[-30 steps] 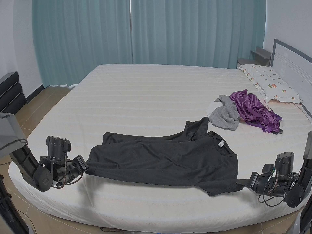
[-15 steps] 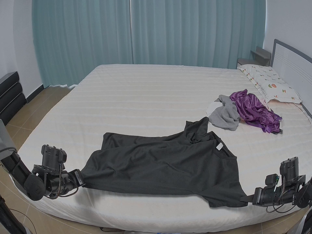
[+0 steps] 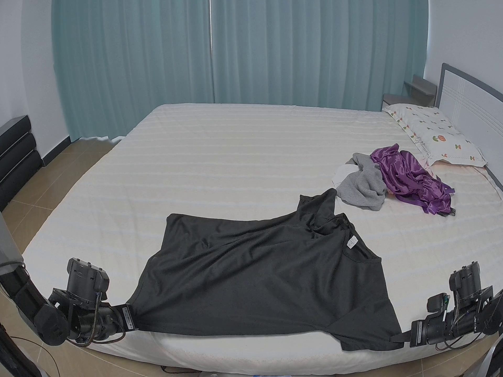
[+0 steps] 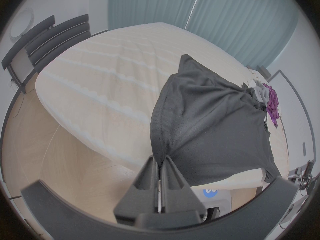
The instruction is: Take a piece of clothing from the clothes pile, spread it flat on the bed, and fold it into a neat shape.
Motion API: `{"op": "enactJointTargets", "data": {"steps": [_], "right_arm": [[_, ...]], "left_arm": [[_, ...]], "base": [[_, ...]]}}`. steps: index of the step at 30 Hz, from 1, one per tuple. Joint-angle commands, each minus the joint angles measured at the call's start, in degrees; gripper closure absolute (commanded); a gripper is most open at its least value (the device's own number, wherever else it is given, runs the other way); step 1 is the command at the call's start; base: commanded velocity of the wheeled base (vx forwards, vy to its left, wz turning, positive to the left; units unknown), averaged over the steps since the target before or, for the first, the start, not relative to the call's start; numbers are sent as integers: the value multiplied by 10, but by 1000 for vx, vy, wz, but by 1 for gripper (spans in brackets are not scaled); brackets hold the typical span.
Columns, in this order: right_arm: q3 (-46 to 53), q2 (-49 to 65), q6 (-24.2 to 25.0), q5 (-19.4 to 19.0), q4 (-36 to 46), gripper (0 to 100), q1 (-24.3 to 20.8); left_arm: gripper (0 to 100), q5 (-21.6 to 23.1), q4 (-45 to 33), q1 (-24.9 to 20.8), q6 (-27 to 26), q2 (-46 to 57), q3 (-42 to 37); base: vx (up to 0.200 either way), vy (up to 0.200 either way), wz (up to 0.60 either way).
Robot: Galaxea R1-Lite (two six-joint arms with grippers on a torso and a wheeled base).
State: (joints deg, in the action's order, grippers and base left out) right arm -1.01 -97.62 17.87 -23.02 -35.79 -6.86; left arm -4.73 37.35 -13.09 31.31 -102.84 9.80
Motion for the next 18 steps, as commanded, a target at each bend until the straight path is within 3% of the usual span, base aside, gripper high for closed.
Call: {"op": "enactJointTargets", "data": {"steps": [1, 10, 11, 12, 18], "right_arm": [[10, -24, -16, 1, 3, 100, -2], [7, -85, -30, 1, -21, 100, -3], [7, -91, -31, 1, -27, 100, -3], [7, -98, -31, 0, -38, 0, -3], [-18, -104, -24, 8, -108, 0, 3]], "left_arm": [[100, 0, 3, -11, 2, -4, -7], [100, 2, 4, -24, 4, -21, -4], [0, 2, 4, -26, 4, -23, -4], [0, 2, 4, -27, 5, -25, -5], [0, -1, 14, -31, 5, -17, 18]], "base": [[0, 0, 0], [0, 0, 0], [0, 0, 0], [0, 0, 0], [0, 0, 0]]}}
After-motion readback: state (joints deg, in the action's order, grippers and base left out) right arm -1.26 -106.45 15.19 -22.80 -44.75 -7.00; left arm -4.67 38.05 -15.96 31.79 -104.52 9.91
